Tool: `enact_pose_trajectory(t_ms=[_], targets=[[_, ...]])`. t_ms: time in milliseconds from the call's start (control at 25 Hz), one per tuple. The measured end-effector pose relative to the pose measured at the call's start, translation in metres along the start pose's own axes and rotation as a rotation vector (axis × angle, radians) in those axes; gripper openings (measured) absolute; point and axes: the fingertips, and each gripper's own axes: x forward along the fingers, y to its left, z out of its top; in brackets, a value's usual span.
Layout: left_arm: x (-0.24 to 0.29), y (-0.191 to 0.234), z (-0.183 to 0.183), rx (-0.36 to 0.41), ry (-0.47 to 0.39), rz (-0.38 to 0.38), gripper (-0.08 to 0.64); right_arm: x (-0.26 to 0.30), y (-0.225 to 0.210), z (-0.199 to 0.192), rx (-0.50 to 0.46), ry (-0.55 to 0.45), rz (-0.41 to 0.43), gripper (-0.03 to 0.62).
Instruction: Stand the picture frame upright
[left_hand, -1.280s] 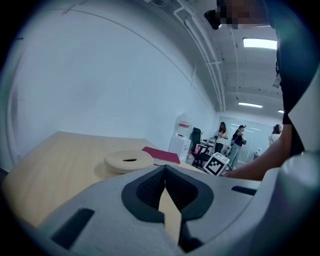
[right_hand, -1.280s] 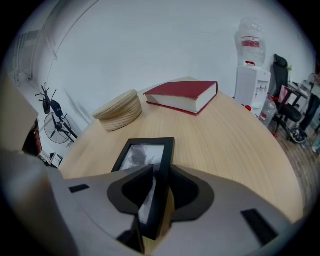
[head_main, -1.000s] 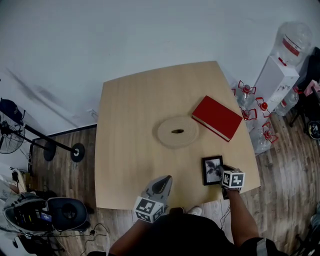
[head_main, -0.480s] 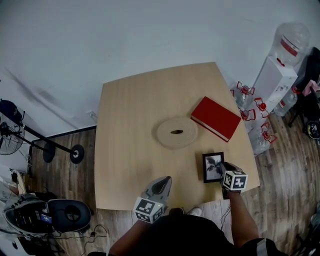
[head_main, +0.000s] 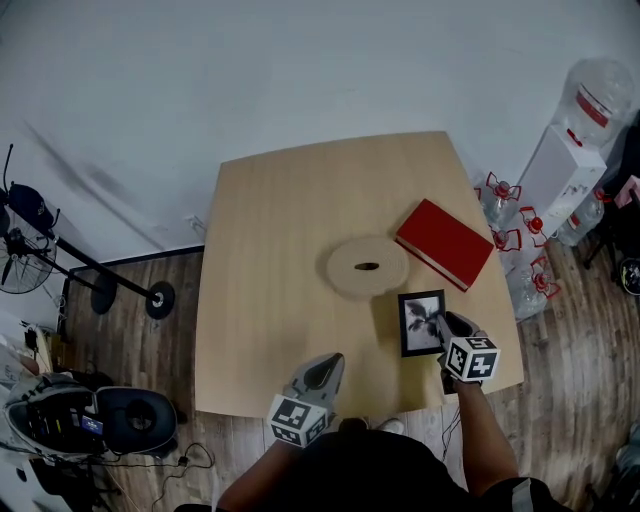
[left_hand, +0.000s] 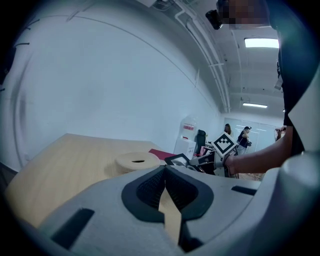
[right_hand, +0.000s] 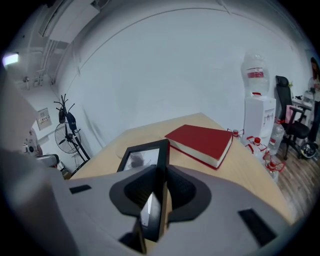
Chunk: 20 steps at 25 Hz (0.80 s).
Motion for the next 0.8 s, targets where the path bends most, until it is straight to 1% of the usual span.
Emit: enact_pose_trajectory(t_ms=[280, 400, 520, 640, 800], targets=[[-0.026, 0.026, 0.0, -0.019, -0.013, 0.086, -0.005, 0.031, 0.036, 0.012, -0.004, 0.001, 0.066, 0.071], [-0.035, 0.038, -0.005, -0.029, -0.008, 0.109, -0.005, 0.049, 0.053, 0.013, -0.012, 0.006, 0.089, 0.071], [-0.042, 0.047, -0.006, -0.03, 0.013, 0.122, -0.005, 0.066, 0.068, 0.011, -0.022, 0.021, 0.103, 0.071], [-0.051, 0.059, -0.004, -0.033, 0.004, 0.143, -0.005, 0.078, 0.081, 0.007, -0.022, 0.033, 0.11, 0.071], [-0.061, 0.071, -0.011, -0.04, 0.012, 0.163, -0.005, 0.092, 0.092, 0.0, -0.014, 0.046, 0.108, 0.071]])
